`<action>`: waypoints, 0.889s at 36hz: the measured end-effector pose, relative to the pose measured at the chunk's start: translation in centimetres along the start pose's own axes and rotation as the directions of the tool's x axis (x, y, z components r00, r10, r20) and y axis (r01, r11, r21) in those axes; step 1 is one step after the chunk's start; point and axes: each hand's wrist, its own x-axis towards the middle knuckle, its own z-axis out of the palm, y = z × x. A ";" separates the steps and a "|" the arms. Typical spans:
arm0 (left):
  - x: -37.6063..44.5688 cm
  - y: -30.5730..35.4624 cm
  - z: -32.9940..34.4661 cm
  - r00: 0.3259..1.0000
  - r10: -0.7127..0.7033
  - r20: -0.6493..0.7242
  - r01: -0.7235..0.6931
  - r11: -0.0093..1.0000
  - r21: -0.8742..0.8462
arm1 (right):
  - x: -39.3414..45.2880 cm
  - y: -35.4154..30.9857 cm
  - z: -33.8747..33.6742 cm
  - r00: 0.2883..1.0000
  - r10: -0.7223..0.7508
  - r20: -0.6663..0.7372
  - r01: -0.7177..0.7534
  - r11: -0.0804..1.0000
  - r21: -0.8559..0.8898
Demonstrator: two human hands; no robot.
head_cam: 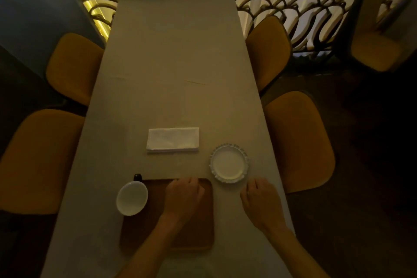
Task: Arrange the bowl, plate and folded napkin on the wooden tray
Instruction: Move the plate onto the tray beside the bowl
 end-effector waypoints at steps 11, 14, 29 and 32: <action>7.5 -0.6 3.2 0.997 0.000 0.080 0.000 1.000 0.001 | 5.7 3.5 3.8 0.998 0.051 -0.034 -0.052 0.999 -0.009; 8.9 -1.1 4.4 0.992 -0.015 0.123 0.012 1.000 0.025 | 7.2 3.9 4.7 0.996 0.065 -0.055 -0.064 0.998 0.021; 12.5 -1.6 8.3 0.926 0.019 0.377 0.089 0.960 -0.266 | 10.6 6.3 9.9 0.988 0.081 0.132 -0.073 0.995 -0.067; 12.8 -1.2 8.3 0.910 0.033 0.414 0.091 0.957 -0.276 | 10.3 6.6 10.0 0.984 0.137 0.117 -0.139 0.990 0.007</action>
